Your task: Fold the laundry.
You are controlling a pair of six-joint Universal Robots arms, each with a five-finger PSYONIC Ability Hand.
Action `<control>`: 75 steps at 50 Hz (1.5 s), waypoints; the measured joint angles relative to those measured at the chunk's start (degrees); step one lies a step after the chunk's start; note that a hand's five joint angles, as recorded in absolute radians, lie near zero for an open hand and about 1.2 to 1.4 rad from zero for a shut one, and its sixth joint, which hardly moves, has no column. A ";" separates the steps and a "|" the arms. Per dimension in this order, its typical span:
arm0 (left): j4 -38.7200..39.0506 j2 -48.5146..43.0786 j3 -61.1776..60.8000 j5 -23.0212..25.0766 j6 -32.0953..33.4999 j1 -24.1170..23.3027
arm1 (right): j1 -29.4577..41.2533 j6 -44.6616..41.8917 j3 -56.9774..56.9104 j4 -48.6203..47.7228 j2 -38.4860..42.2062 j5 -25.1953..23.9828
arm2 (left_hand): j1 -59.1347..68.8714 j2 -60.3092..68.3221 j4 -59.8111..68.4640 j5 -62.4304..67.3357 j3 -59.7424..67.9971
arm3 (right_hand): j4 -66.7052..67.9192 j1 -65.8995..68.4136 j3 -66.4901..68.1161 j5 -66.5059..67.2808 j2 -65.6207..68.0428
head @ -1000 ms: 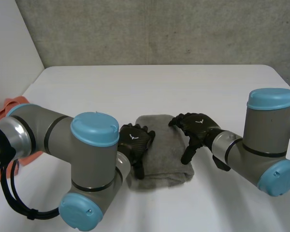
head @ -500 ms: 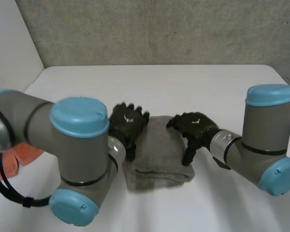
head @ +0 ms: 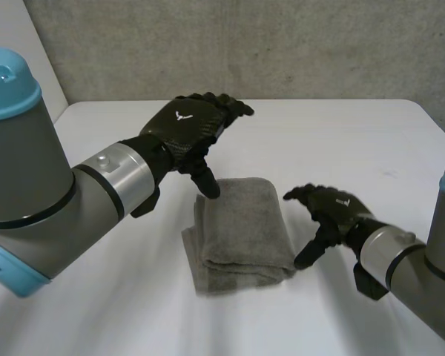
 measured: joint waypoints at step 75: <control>-2.31 0.14 -1.65 3.20 -0.29 0.97 | -6.82 -4.86 -47.95 -1.07 38.22 0.80 | 0.00 0.00 0.00 0.00 0.00 | 54.66 41.09 51.23 49.37 52.21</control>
